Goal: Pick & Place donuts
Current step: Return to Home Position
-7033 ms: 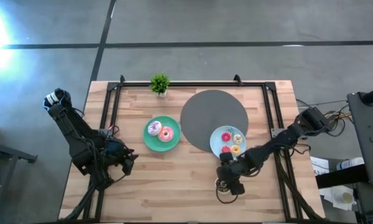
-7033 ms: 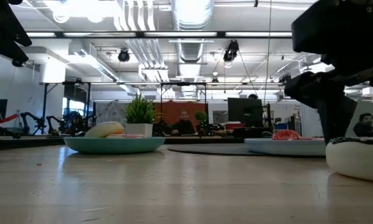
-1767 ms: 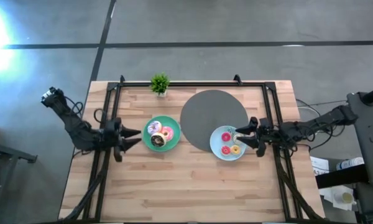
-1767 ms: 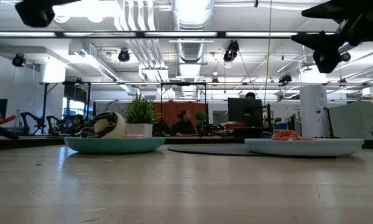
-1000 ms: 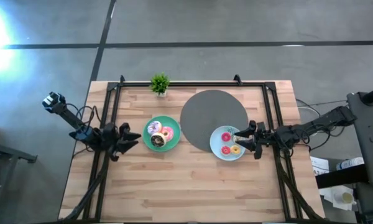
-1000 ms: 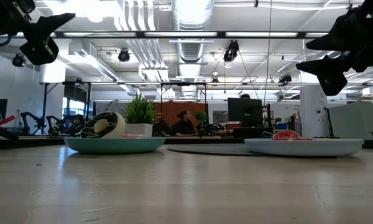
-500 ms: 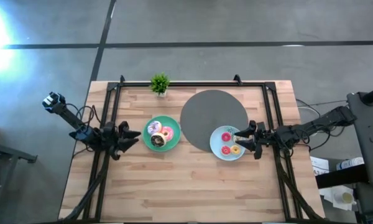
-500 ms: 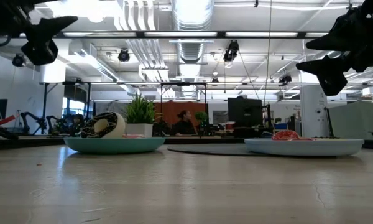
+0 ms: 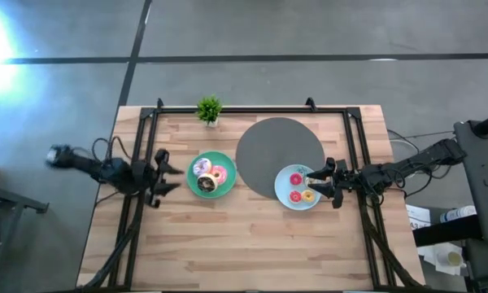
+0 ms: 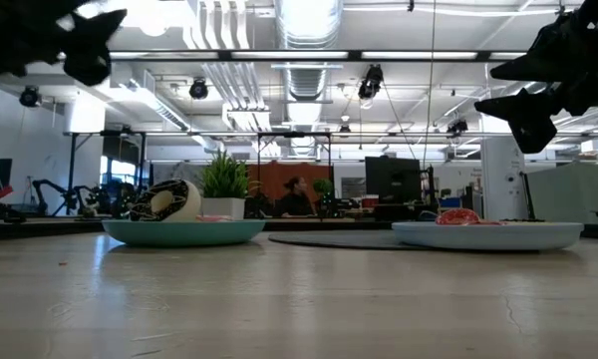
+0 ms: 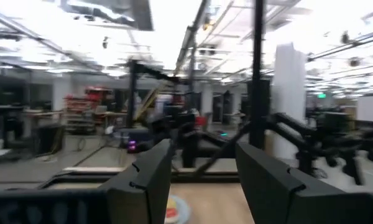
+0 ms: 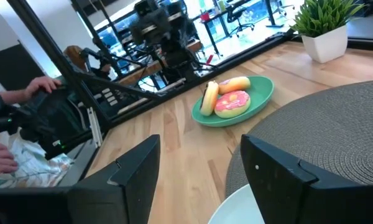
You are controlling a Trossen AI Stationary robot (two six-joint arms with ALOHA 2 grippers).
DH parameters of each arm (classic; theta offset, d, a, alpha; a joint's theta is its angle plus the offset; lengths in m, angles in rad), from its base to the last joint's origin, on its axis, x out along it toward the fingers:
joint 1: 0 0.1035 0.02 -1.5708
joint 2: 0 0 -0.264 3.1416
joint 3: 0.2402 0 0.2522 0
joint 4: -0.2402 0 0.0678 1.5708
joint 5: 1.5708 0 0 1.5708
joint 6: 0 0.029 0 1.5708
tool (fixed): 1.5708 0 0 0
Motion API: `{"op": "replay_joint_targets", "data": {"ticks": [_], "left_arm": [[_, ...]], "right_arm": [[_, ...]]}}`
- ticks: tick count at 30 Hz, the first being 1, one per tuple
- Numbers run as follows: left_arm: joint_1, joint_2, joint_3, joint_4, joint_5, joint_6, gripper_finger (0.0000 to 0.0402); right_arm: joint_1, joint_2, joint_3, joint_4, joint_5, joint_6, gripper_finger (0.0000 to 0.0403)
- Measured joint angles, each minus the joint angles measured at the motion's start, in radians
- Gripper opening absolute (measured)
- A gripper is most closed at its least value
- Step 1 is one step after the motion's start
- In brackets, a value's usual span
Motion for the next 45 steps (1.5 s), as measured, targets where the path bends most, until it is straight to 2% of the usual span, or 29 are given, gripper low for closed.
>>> {"op": "replay_joint_targets", "data": {"ticks": [3, 5, 8, 11, 17, 22, 45], "left_arm": [[0.268, -0.082, 0.000, -0.108, 0.262, -0.108, 0.0153], [0.410, -0.143, 0.000, -0.173, 0.415, -0.171, 0.0153], [0.527, -0.249, -0.001, -0.295, 0.509, -0.188, 0.0153], [0.543, -0.249, -0.001, -0.377, 0.488, -0.158, 0.0153], [0.425, -0.250, -0.002, -0.501, 0.298, -0.094, 0.0153], [0.352, -0.250, -0.002, -0.523, 0.219, -0.014, 0.0153], [0.352, -0.215, -0.002, -0.525, 0.210, -0.082, 0.0153]], "right_arm": [[0.000, 0.000, 0.000, 0.000, 0.000, 0.000, 0.0215], [0.000, 0.000, 0.000, 0.000, 0.000, 0.000, 0.0215], [0.000, 0.000, 0.000, 0.000, 0.000, 0.000, 0.0215], [0.000, 0.000, 0.000, 0.000, 0.000, 0.000, 0.0215], [0.000, 0.000, 0.000, 0.000, 0.000, 0.000, 0.0215], [0.000, 0.000, 0.000, 0.000, 0.000, 0.000, 0.0215], [0.000, 0.000, 0.000, 0.000, 0.000, 0.000, 0.0215]]}}
